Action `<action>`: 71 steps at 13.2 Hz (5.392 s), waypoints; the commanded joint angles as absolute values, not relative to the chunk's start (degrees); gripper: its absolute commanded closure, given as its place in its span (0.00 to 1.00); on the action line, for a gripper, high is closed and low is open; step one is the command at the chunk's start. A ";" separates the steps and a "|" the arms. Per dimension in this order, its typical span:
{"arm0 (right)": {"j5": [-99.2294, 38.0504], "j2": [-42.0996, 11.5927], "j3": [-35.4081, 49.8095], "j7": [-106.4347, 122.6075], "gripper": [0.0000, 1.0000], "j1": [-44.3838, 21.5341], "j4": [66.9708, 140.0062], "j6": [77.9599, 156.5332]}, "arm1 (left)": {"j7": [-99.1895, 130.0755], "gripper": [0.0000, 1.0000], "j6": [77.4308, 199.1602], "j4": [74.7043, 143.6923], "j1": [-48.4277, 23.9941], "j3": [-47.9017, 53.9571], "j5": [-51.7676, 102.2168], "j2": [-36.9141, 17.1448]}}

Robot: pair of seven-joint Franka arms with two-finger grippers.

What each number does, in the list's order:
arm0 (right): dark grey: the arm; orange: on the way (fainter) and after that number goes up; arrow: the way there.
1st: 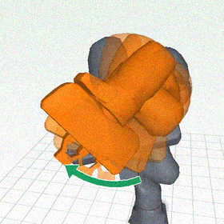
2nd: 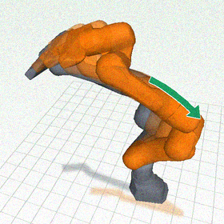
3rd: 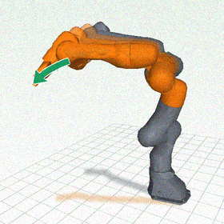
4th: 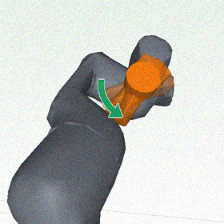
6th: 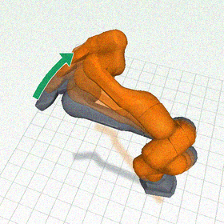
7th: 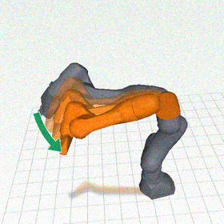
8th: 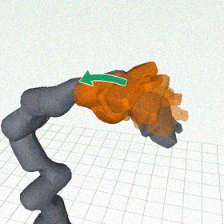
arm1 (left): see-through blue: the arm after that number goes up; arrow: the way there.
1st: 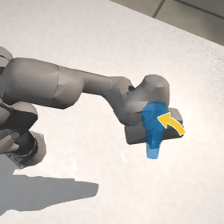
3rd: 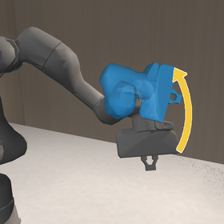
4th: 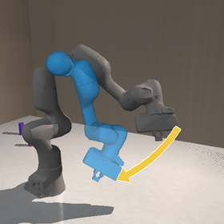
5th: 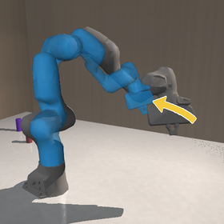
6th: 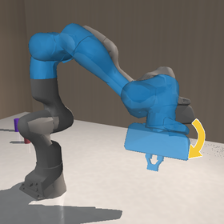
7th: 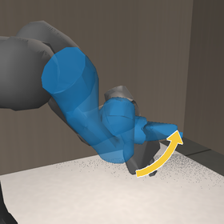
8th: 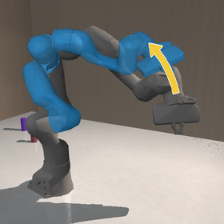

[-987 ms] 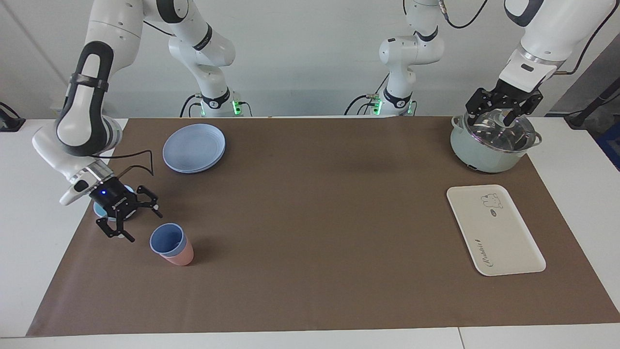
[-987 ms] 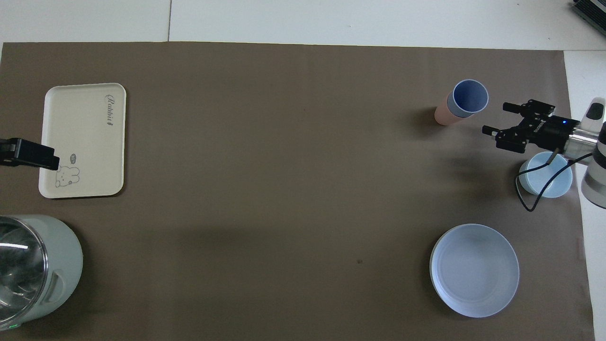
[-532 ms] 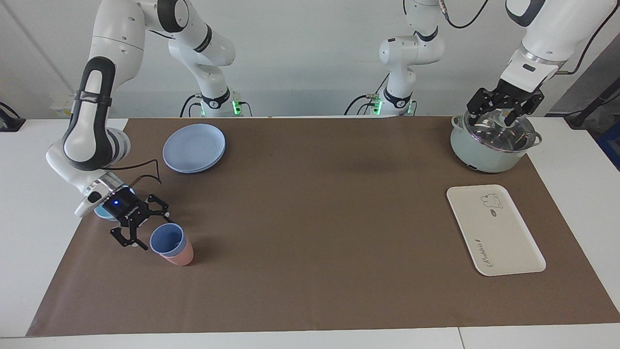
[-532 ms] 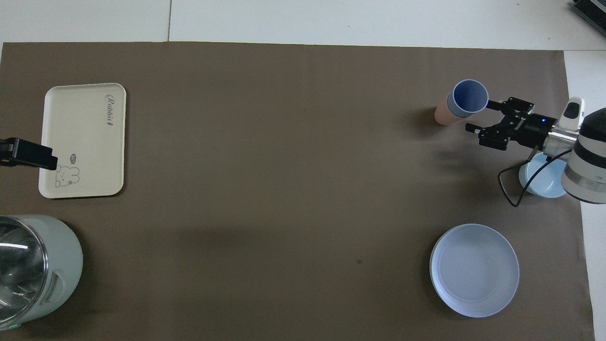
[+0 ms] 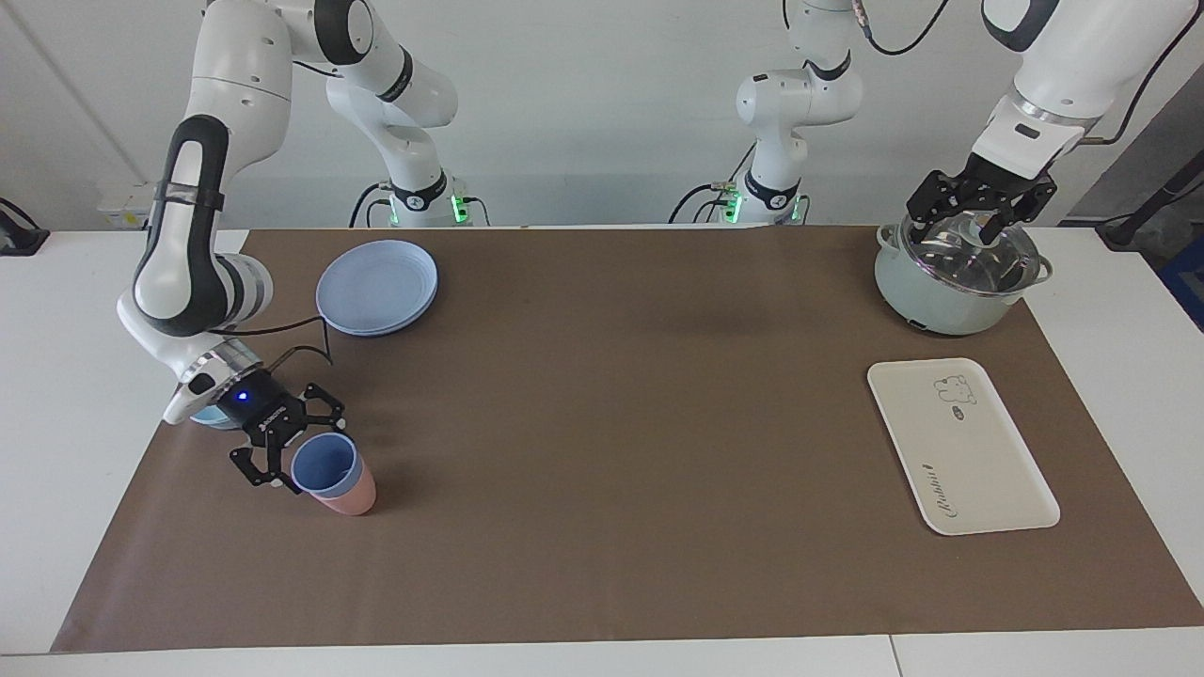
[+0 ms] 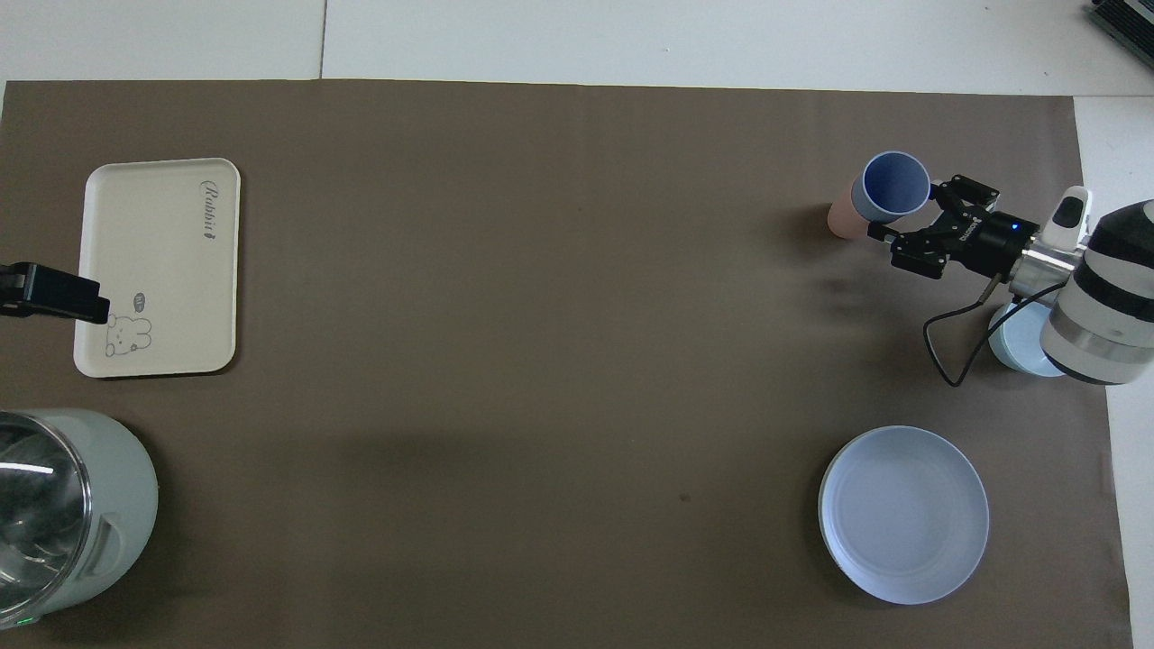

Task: Place cup on tray
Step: 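Reach the right gripper to the blue cup nested in the pink cup, then close the right gripper on the rim of the blue cup, then lift the blue cup with the right gripper while the left gripper approaches, then grasp the blue cup with the left gripper while the right gripper holds it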

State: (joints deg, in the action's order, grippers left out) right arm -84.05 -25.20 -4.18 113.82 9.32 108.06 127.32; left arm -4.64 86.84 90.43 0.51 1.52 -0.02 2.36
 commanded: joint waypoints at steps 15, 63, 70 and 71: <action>-90.96 -25.93 -4.13 117.85 0.00 7.03 107.58 130.43 | -5.36 0.00 87.36 91.93 0.70 1.49 0.18 3.78; 1.48 -5.71 -3.96 38.50 1.00 -22.23 97.29 113.48 | 18.81 0.40 148.17 99.23 -32.86 2.46 49.39 -11.69; 6.76 -5.19 -3.87 36.56 1.00 -25.14 97.29 111.71 | 19.60 0.53 156.86 101.42 -41.38 2.29 50.01 -12.22; 7.12 -5.01 -3.87 36.56 1.00 -25.14 97.29 111.71 | 19.60 0.53 157.32 101.60 -41.66 2.29 50.01 -12.22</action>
